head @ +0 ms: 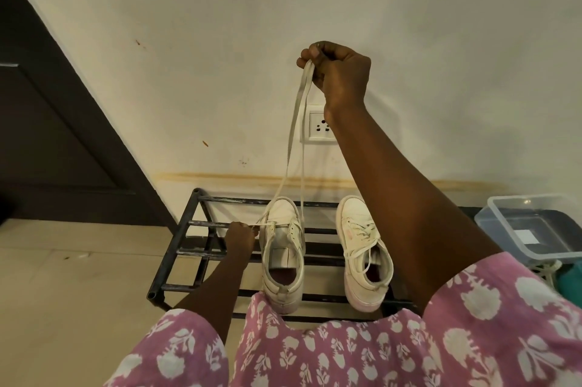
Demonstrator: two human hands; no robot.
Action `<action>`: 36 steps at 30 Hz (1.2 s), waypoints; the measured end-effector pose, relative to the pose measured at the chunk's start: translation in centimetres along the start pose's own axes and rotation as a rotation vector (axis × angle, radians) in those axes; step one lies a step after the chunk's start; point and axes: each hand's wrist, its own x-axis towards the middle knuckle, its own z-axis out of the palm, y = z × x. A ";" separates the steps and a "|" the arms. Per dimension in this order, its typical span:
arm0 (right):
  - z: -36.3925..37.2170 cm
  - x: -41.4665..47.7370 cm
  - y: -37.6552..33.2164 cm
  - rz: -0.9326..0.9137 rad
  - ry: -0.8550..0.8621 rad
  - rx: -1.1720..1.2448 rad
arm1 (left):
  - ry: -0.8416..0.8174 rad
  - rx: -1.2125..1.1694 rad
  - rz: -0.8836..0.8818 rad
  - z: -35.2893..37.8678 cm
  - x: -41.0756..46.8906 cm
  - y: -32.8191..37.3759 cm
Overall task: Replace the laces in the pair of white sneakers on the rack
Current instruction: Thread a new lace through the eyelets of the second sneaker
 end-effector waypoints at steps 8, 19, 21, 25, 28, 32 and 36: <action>0.8 0.8 -1.4 -0.052 -0.086 -0.387 | 0.168 0.018 0.378 -1.1 -1.2 3.6; 10.3 4.6 -19.3 -0.309 -0.117 -0.433 | -0.166 -0.256 0.995 -9.6 -8.5 26.4; 11.5 4.8 -22.7 -0.327 -0.119 -0.328 | -0.213 -0.241 1.030 -10.9 -10.7 29.8; 12.9 4.8 -27.9 -0.359 -0.141 -0.160 | -0.269 -0.222 1.091 -12.2 -13.9 34.4; 13.4 4.5 -30.0 -0.399 -0.101 -0.223 | -0.290 -0.249 1.143 -13.0 -15.3 36.1; 13.3 4.5 -30.5 -0.386 -0.048 -0.292 | -0.244 -0.246 1.146 -13.8 -16.7 37.6; 12.8 5.2 -30.7 -0.331 -0.047 -0.338 | -0.240 -0.264 1.122 -14.1 -17.4 38.0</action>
